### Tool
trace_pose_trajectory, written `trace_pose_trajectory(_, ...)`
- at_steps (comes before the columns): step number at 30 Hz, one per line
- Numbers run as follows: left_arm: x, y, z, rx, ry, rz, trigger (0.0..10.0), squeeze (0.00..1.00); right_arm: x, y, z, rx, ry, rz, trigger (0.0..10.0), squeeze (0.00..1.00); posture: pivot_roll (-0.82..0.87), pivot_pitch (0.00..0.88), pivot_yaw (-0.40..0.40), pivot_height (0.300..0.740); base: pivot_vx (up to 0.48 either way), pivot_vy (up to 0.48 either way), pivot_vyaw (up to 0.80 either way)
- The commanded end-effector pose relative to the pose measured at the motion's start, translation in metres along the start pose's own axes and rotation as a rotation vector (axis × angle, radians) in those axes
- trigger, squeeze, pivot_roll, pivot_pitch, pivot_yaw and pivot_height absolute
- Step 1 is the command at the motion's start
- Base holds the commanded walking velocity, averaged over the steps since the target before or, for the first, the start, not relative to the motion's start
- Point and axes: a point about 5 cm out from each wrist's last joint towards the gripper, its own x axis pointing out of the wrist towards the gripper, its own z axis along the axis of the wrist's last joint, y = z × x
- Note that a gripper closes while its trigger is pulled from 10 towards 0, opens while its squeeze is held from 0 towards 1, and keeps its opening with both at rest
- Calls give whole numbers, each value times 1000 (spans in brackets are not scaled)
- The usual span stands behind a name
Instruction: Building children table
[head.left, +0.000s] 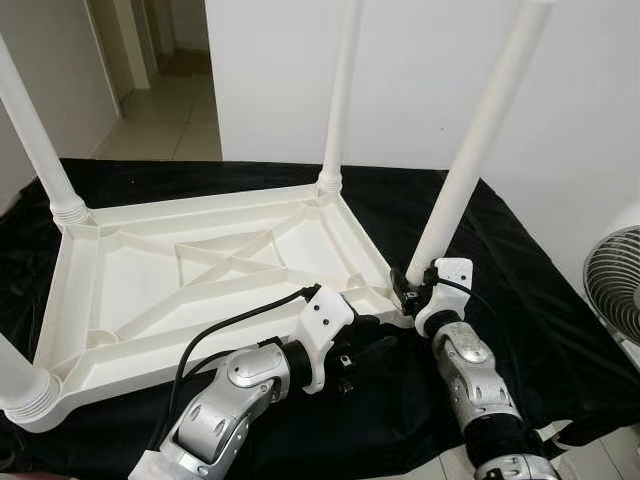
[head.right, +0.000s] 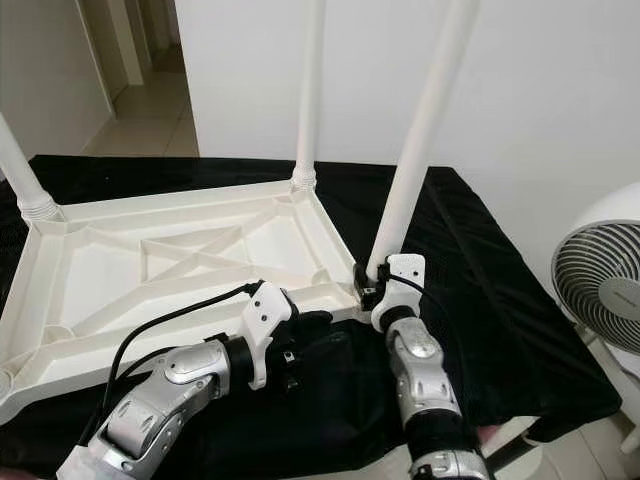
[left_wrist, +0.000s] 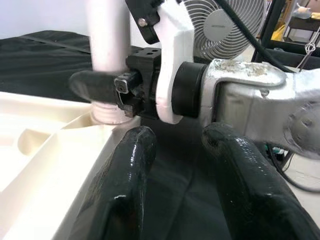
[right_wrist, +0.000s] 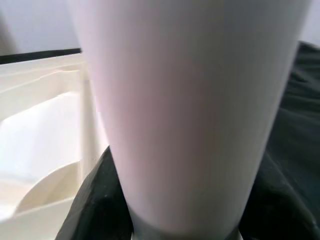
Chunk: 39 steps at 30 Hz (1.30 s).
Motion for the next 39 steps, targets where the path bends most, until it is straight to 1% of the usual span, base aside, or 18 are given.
trace_pose_trajectory(1, 1, -3, 1, -6, -5, -15, 10000, 0, -10, -17, -8, -19, 37, -210, 10000, 0, 17, 0, -38, 740, 0, 0, 0)
trace_pose_trajectory(2, 1, -3, 2, -6, -6, -14, 10000, 0, -14, -2, -10, 1, 48, -165, 10000, 0, 17, 0, -39, 740, 0, 0, 0)
trace_pose_trajectory(3, 1, -3, 2, -6, -6, -14, 10000, 0, -14, -2, -10, 1, 48, -165, 10000, 0, 17, 0, -39, 740, 0, 0, 0)
trace_pose_trajectory(5, 1, -3, 2, -8, -9, -13, 10000, 0, -16, 14, -11, 10, 61, -83, 10000, 0, 14, 0, -37, 740, 0, 0, 0)
trace_pose_trajectory(8, 2, -4, 2, -9, -8, -14, 10000, 0, -14, 9, -9, -23, 58, -68, 10000, 0, 15, 0, -41, 740, 0, 0, 0)
trace_pose_trajectory(16, 1, -2, 2, -5, -10, -5, 10000, 0, -16, 10, -8, -33, 66, -81, 10000, 31, 17, 0, -43, 740, 0, 0, 0)
trace_pose_trajectory(17, 1, -1, 3, -5, -11, -4, 10000, 0, -16, 11, -6, -17, 54, -73, 10000, 1000, 17, 0, -46, 740, 0, 0, 0)
trace_pose_trajectory(18, 1, -2, 2, -7, -12, -1, 10000, 0, -14, 10, 2, 32, 0, -44, 10000, 1000, 17, 0, -46, 740, 0, 0, 0)
trace_pose_trajectory(23, 2, -1, 3, -9, -16, 4, 10000, 0, -12, 9, 15, 105, -61, 19, 10000, 1000, 12, 0, -47, 740, 0, 0, 0)
trace_pose_trajectory(29, 3, -1, 4, -10, -19, 10, 10000, 0, -7, -2, 22, 109, -89, 113, 10000, 1000, 9, 4, -47, 740, 0, 0, 0)
trace_pose_trajectory(30, 3, 0, 4, -9, -20, 13, 10000, 0, -5, -5, 22, 83, -81, 204, 10000, 208, 10, 6, -47, 740, 0, 0, 0)
trace_pose_trajectory(31, 3, 0, 4, -9, -21, 15, 10000, 0, -5, -6, 22, 64, -73, 268, 10000, 208, 10, 6, -47, 740, 0, 0, 0)
trace_pose_trajectory(32, 3, 0, 4, -9, -21, 15, 10000, 0, -5, -6, 22, 64, -73, 268, 10000, 208, 10, 6, -47, 740, 0, 0, 0)
trace_pose_trajectory(33, 2, 1, 4, -9, -22, 17, 10000, 0, -5, -8, 22, 36, -63, 361, 10000, 0, 10, 6, -47, 740, 0, 0, 0)
trace_pose_trajectory(34, 2, 1, 5, -9, -22, 19, 10000, 0, -5, -10, 21, -5, -55, 452, 10000, 0, 9, 5, -45, 740, 0, 0, 0)
trace_pose_trajectory(36, 2, 1, 5, -9, -22, 19, 10000, 0, -5, -10, 21, -5, -55, 452, 10000, 0, 9, 5, -45, 740, 0, 0, 0)
trace_pose_trajectory(38, 2, 3, 5, -7, -23, 20, 10000, 0, -3, -17, 20, -76, -34, 590, 10000, 0, 9, 1, -44, 740, 0, 0, 0)
trace_pose_trajectory(39, 2, 3, 5, -7, -23, 20, 10000, 0, -3, -17, 20, -76, -34, 590, 10000, 0, 9, 1, -44, 740, 0, 0, 0)
